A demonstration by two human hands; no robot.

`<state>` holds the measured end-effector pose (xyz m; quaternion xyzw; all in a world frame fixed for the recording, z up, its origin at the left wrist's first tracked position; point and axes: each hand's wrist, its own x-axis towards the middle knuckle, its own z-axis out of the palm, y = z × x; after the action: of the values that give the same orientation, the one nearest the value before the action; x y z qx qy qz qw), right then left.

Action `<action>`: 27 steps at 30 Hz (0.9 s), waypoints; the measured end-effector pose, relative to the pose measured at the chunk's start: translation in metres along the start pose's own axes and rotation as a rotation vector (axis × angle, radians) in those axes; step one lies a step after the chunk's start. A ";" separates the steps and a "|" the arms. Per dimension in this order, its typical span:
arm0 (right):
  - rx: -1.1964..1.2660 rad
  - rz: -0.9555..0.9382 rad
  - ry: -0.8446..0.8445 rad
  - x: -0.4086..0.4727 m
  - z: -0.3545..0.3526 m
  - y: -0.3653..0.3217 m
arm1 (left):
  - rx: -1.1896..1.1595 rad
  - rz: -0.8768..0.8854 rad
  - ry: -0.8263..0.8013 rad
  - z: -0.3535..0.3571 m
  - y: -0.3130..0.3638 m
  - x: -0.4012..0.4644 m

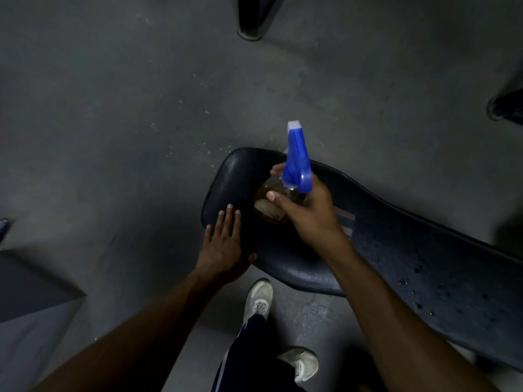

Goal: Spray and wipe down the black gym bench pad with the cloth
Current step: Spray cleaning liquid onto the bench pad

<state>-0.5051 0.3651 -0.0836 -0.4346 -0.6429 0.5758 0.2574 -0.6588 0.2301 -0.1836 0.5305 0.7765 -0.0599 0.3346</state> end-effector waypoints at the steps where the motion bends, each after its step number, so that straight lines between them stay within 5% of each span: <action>1: -0.021 -0.043 -0.025 0.001 -0.001 0.000 | -0.005 0.001 0.003 0.000 0.000 0.000; 9: 0.016 0.039 -0.423 0.008 -0.011 -0.002 | -0.022 0.013 0.007 -0.002 -0.001 -0.001; 18: 0.056 0.009 -0.164 0.007 0.003 -0.009 | -0.025 0.030 0.035 0.003 -0.005 0.000; 27: -0.032 -0.035 -0.502 0.015 -0.006 -0.014 | -0.025 0.052 0.064 0.008 -0.007 0.000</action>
<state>-0.5110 0.3821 -0.0717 -0.2709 -0.7033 0.6507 0.0928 -0.6619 0.2238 -0.1915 0.5480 0.7735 -0.0246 0.3175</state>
